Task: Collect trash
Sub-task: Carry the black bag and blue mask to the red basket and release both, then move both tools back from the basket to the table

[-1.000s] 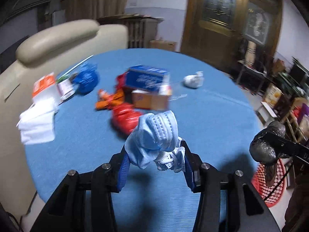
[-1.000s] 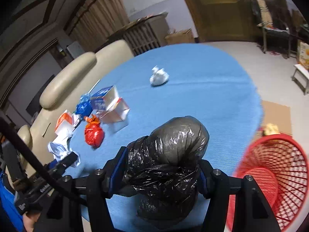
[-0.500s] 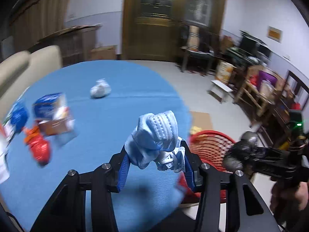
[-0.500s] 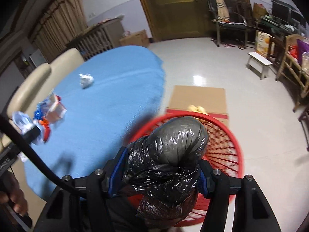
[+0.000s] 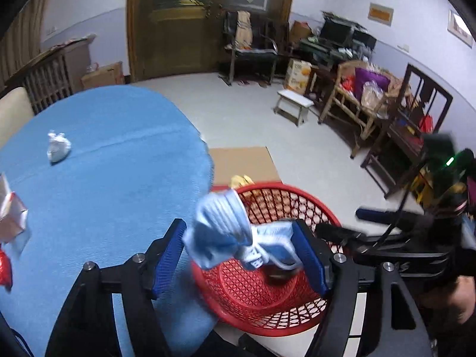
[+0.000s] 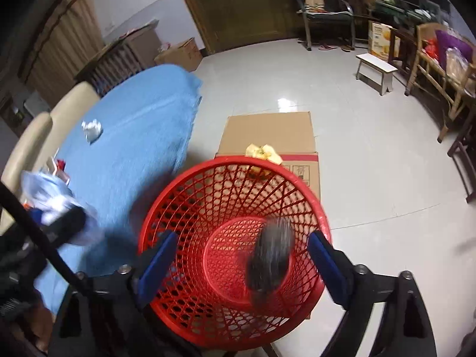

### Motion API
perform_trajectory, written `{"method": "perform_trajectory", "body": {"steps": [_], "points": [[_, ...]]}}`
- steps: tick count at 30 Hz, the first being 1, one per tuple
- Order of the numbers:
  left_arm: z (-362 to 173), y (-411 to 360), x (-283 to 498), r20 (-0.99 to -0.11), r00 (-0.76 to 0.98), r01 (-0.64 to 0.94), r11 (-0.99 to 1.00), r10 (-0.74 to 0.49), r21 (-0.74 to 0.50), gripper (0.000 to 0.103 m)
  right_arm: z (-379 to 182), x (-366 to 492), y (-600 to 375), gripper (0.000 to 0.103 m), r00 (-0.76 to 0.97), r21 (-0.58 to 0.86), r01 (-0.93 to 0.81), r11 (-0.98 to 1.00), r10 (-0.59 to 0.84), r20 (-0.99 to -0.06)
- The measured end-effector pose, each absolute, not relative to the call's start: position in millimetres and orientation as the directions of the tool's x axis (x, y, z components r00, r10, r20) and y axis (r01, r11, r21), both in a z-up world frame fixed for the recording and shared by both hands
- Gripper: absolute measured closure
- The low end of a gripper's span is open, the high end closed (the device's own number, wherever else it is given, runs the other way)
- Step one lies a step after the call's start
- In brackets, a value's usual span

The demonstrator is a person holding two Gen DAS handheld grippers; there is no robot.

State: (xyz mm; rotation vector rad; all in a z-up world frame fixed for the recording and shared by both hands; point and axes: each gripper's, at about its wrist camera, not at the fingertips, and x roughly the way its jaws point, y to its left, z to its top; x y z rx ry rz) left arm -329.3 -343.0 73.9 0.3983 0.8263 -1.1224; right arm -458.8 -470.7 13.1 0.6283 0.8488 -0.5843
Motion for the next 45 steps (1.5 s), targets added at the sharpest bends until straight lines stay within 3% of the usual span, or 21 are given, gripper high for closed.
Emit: {"method": "perform_trajectory", "body": {"steps": [7, 14, 22, 33, 39, 45], "points": [[76, -324, -312, -0.748, 0.212, 0.877, 0.460, -0.629, -0.138, 0.026, 29, -492, -494, 0.008, 0.555, 0.291, 0.775, 0.561, -0.384, -0.738], [83, -271, -282, -0.723, 0.282, 0.817, 0.553, -0.631, -0.164, 0.026, -1, -506, -524, 0.007, 0.523, 0.343, 0.840, 0.419, -0.460, -0.718], [78, -197, -241, -0.724, 0.384, 0.684, 0.703, -0.573, -0.194, 0.026, -44, -473, -534, 0.008, 0.499, 0.348, 0.857, 0.381, -0.440, -0.747], [77, -140, -215, -0.711, 0.456, 0.581, 0.785, -0.535, -0.218, 0.026, -55, -435, -536, 0.008, 0.503, 0.320, 0.844, 0.429, -0.432, -0.749], [73, -109, -199, -0.713, 0.499, 0.514, 0.830, -0.493, -0.215, 0.026, -42, -454, -540, 0.008, 0.474, 0.290, 0.862, 0.416, -0.460, -0.751], [61, -75, -171, -0.729, 0.529, 0.411, 0.883, -0.434, -0.227, 0.025, 15, -476, -521, 0.008, 0.493, 0.270, 0.858, 0.437, -0.551, -0.673]]}}
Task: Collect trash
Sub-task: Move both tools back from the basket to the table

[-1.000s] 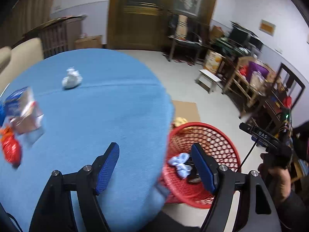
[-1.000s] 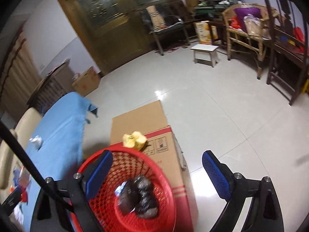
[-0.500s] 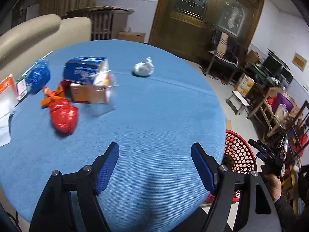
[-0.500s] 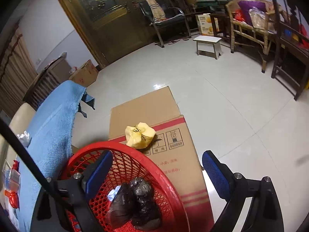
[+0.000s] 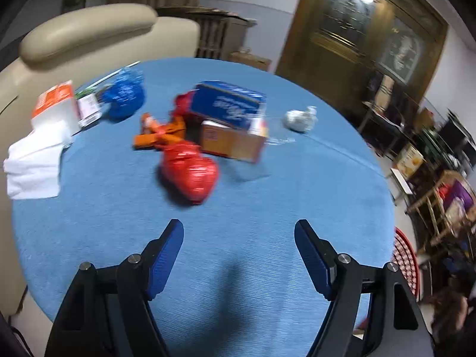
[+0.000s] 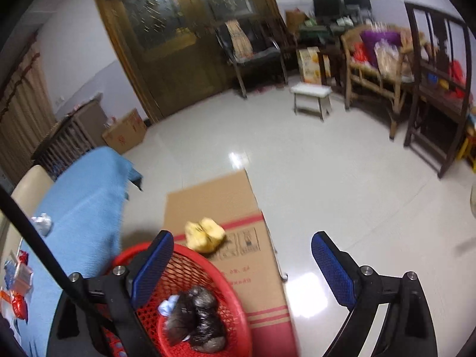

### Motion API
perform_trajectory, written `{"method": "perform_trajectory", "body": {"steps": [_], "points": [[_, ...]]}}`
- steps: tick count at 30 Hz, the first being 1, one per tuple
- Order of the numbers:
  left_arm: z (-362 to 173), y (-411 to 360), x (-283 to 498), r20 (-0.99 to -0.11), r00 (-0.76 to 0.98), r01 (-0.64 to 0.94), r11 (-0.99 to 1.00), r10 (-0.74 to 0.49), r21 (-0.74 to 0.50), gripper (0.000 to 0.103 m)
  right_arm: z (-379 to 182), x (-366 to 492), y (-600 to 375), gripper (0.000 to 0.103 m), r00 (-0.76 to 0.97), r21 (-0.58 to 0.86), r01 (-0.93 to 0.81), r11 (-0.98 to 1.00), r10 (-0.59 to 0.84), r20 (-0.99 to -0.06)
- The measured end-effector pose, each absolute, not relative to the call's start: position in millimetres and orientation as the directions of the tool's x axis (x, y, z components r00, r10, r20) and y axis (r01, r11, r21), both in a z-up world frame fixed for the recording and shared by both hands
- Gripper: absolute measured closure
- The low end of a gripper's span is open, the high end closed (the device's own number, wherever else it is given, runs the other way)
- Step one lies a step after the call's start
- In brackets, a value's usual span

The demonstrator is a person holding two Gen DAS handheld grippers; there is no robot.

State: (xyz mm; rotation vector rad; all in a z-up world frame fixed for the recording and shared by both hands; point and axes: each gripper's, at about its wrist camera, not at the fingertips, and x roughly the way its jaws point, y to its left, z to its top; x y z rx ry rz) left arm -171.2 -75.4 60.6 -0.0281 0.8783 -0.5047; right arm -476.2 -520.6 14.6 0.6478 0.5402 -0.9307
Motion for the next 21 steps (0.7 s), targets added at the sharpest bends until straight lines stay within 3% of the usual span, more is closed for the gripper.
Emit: {"method": "perform_trajectory", "body": {"steps": [4, 8, 15, 21], "points": [[53, -70, -150, -0.742, 0.551, 0.355, 0.912, -0.381, -0.204, 0.025, 57, -453, -489, 0.006, 0.574, 0.263, 0.798, 0.542, -0.552, -0.605], [51, -71, -133, -0.747, 0.568, 0.329, 0.927, -0.346, -0.179, 0.025, 84, -411, -447, 0.004, 0.683, 0.263, 0.683, 0.682, -0.467, -0.562], [49, -60, -124, -0.747, 0.577, 0.293, 0.938, -0.329, -0.187, 0.025, 110, -324, -362, 0.000, 0.812, 0.269, 0.412, 0.871, -0.217, -0.543], [46, -41, -127, -0.750, 0.591, 0.266, 0.950, -0.297, -0.166, 0.025, 109, -264, -303, 0.000, 0.826, 0.220, 0.251, 0.943, -0.089, -0.557]]}}
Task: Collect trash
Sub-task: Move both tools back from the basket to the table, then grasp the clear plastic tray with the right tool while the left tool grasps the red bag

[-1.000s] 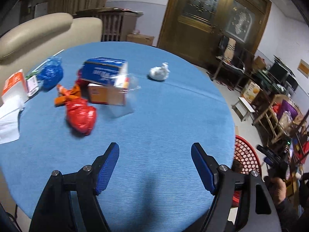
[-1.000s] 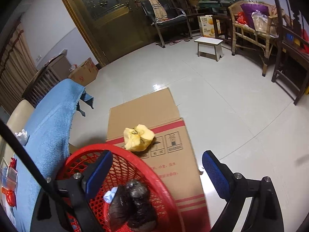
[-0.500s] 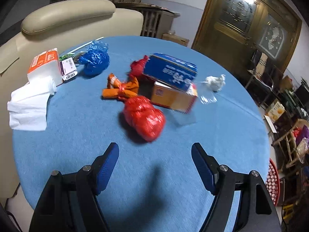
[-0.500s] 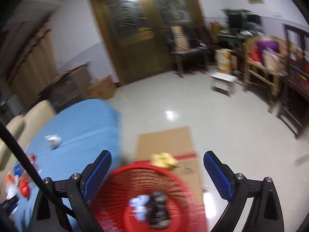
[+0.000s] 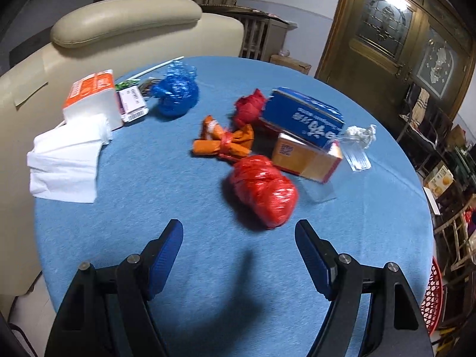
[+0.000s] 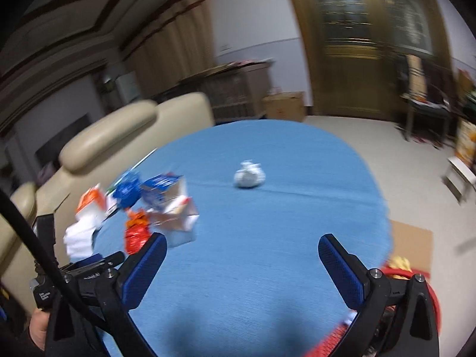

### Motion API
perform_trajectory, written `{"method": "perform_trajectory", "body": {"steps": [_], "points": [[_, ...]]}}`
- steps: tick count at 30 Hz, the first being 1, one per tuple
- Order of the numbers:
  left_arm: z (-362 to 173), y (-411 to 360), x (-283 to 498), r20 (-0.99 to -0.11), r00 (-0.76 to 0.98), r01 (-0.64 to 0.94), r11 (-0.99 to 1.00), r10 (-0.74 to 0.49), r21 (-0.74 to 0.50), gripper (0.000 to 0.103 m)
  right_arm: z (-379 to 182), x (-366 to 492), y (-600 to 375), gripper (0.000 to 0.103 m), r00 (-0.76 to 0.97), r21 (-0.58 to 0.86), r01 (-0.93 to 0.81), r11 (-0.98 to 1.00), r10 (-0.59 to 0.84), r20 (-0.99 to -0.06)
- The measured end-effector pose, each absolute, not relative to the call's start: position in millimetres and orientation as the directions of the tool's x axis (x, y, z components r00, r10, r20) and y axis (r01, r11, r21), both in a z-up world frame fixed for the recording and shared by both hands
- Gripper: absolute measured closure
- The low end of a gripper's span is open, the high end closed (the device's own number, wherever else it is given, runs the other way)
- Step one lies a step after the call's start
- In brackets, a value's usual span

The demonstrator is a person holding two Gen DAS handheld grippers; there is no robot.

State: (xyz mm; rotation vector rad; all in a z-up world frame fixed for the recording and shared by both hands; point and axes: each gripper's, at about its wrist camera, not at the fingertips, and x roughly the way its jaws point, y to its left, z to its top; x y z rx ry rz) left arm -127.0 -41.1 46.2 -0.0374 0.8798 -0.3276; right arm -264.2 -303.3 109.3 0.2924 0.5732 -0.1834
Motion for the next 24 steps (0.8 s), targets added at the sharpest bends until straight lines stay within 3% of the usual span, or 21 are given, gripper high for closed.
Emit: {"method": "perform_trajectory", "body": {"steps": [9, 24], "points": [[41, -6, -121, -0.757, 0.599, 0.191, 0.964, -0.262, -0.183, 0.025, 89, -182, -244, 0.000, 0.788, 0.155, 0.123, 0.980, -0.002, -0.615], [48, 7, -111, -0.751, 0.617, 0.160, 0.972, -0.235, -0.173, 0.025, 42, -102, -223, 0.000, 0.698, 0.062, 0.101, 0.993, -0.026, -0.715]]}}
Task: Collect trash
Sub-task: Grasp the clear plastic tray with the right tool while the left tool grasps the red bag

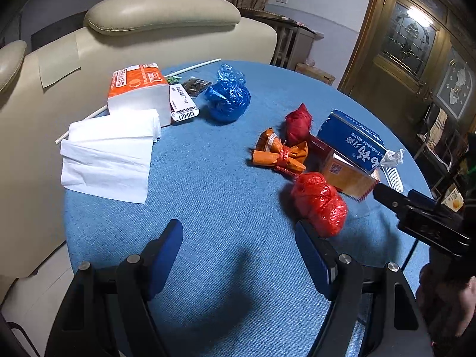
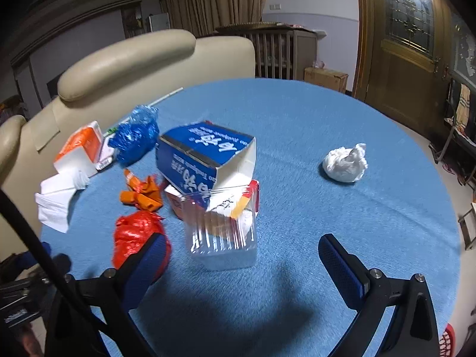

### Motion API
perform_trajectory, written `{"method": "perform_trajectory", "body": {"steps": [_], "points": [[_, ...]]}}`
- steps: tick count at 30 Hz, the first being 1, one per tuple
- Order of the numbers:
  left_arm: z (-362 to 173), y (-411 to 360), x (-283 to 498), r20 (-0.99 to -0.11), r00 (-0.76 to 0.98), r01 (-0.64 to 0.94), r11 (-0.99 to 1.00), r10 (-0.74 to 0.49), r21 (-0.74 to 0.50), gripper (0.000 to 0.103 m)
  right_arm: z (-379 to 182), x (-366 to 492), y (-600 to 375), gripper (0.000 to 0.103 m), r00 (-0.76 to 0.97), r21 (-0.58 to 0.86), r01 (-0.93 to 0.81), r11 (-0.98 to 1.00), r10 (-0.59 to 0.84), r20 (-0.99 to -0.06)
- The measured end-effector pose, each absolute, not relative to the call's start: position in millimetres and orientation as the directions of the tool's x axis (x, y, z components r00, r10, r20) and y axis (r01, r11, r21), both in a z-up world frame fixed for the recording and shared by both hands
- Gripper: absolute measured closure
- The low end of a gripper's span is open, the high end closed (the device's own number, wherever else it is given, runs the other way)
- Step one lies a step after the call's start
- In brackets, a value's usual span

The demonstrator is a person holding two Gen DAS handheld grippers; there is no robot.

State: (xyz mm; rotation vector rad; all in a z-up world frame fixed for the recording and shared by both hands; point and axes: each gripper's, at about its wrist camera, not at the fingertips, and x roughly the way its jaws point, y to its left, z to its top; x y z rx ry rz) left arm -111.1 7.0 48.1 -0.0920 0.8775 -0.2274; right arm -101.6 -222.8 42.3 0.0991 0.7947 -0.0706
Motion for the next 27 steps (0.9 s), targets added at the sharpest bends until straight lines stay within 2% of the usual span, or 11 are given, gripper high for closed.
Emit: {"method": "perform_trajectory", "body": {"steps": [4, 5, 6, 8, 15, 21, 24, 27], "points": [[48, -1, -108, -0.755, 0.612, 0.166, 0.971, -0.237, -0.170, 0.025, 35, -92, -227, 0.000, 0.686, 0.080, 0.111, 0.991, -0.018, -0.727], [48, -3, -107, -0.754, 0.613, 0.169, 0.971, -0.238, -0.169, 0.025, 33, -90, -228, 0.005, 0.682, 0.089, 0.106, 0.990, -0.007, -0.732], [49, -7, -107, -0.752, 0.614, 0.173, 0.971, -0.239, -0.167, 0.025, 31, -89, -229, 0.024, 0.679, 0.097, 0.101, 0.990, 0.003, -0.734], [51, -15, -104, -0.751, 0.613, 0.185, 0.969, -0.245, -0.166, 0.025, 29, -89, -232, 0.052, 0.668, 0.107, 0.101, 0.989, 0.012, -0.744], [49, -55, -92, -0.756, 0.593, 0.232, 0.958, -0.277, -0.168, 0.025, 43, -123, -256, 0.052, 0.705, 0.165, 0.145, 0.976, 0.015, -0.709], [29, -87, -73, -0.791, 0.562, 0.236, 0.963, -0.243, -0.129, 0.025, 55, -160, -275, 0.052, 0.730, 0.220, 0.175, 0.960, 0.023, -0.683], [21, -94, -65, -0.805, 0.531, 0.246, 0.957, -0.266, -0.153, 0.025, 57, -174, -280, 0.052, 0.735, 0.238, 0.186, 0.953, 0.026, -0.677], [17, -98, -65, -0.818, 0.509, 0.279, 0.950, -0.269, -0.138, 0.061, 58, -184, -283, 0.052, 0.739, 0.254, 0.192, 0.948, 0.031, -0.673]]}}
